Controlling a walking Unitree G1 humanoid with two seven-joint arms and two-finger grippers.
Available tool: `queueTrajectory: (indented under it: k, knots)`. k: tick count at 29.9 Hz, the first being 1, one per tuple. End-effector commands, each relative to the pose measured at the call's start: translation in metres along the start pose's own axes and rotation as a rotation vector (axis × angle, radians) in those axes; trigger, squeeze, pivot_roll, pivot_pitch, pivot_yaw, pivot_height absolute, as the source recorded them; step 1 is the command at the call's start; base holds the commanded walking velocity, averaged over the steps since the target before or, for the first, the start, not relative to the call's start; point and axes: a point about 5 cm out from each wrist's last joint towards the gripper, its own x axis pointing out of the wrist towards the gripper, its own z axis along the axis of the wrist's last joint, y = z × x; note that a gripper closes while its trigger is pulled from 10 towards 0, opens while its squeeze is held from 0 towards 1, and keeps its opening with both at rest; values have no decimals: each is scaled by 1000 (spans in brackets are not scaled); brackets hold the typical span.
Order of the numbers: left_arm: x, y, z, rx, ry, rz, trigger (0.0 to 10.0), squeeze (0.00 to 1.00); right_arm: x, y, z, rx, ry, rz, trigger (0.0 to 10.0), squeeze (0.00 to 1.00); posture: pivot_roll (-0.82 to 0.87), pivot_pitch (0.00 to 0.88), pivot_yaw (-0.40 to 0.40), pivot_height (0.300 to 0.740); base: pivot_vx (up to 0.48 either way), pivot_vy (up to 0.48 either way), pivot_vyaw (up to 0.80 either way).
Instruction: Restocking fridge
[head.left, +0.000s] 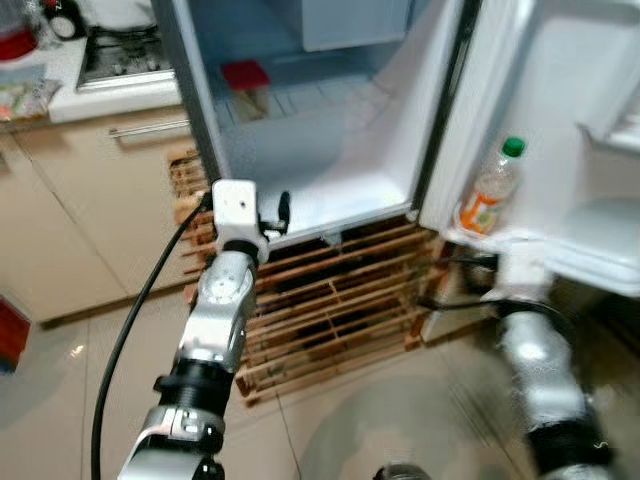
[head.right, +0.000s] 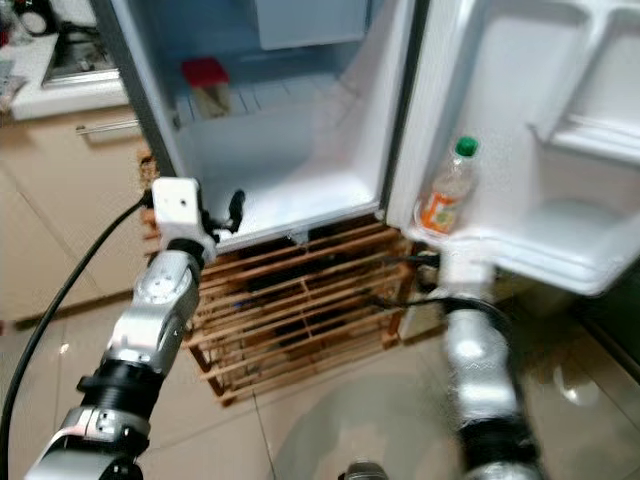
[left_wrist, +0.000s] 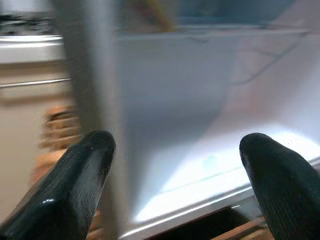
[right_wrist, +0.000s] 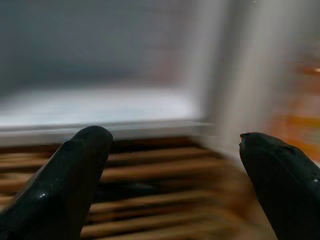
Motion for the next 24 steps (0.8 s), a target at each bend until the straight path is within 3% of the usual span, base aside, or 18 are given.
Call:
queueTrajectory:
  k: [1,4,9,12,19,22,24]
  knots:
    - [-2,6,4,16,-20,1,10000,0,0,0,2,27,-1,11,10000,0,-200,0,51,740,0,0,719]
    - [-14,19,-2,12,-9,9,10000,0,2,8,2,93,11,23,10000,0,-183,0,38,740,0,0,694]
    - [-31,32,-21,24,50,60,10000,0,5,-4,0,153,36,-57,10000,0,-153,0,9,740,0,446,649]
    - [-37,34,-20,17,50,86,10000,0,8,-5,1,147,42,-65,10000,0,-136,0,-5,740,0,442,635]
    - [-32,46,-14,60,32,100,10000,0,15,-2,5,86,21,-58,10000,0,-115,0,-6,740,0,454,629]
    - [-30,54,-15,51,43,125,10000,0,16,-4,3,99,29,-92,10000,0,-111,0,-3,740,0,466,0]
    - [-28,60,-14,65,49,127,10000,0,17,0,4,56,18,-70,10000,0,-104,0,-8,740,0,480,0]
